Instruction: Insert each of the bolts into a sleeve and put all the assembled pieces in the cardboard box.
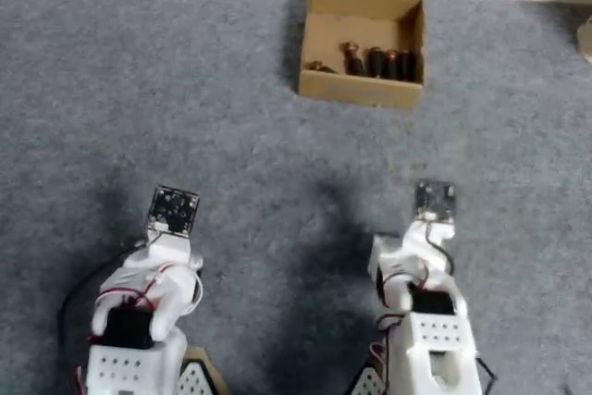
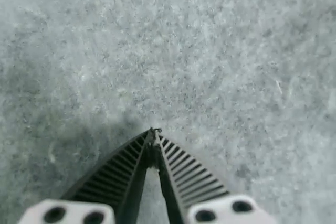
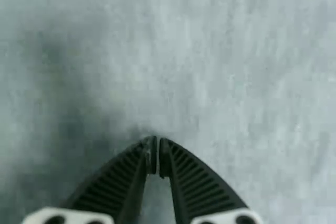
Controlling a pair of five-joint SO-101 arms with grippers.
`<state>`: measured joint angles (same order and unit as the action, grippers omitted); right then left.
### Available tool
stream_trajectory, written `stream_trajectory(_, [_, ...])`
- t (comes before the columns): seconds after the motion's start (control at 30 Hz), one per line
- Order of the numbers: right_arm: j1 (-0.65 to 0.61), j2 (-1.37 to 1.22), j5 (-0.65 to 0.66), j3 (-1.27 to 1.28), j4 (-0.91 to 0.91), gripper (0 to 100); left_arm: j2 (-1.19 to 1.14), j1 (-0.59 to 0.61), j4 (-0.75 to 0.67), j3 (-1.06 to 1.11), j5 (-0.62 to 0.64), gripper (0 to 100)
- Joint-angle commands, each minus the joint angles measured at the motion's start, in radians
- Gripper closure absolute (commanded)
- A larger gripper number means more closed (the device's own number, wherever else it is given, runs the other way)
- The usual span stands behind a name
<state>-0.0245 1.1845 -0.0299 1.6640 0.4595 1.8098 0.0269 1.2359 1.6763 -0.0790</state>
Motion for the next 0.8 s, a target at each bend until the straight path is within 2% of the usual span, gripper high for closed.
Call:
stream_trajectory(0.0, [0.012, 0.119, -0.006, 0.177, -0.033, 99.3, 0.005, 0.004, 0.107, 0.018, -0.009, 99])
stream_trajectory(0.17, [0.01, 0.222, -0.006, 0.163, 0.165, 99.3, 0.005, 0.004, 0.114, 0.018, -0.009, 99])
stream_trajectory(0.77, [0.01, 0.45, -0.006, 0.163, 0.473, 99.3, 0.005, 0.004, 0.114, 0.018, -0.009, 99])
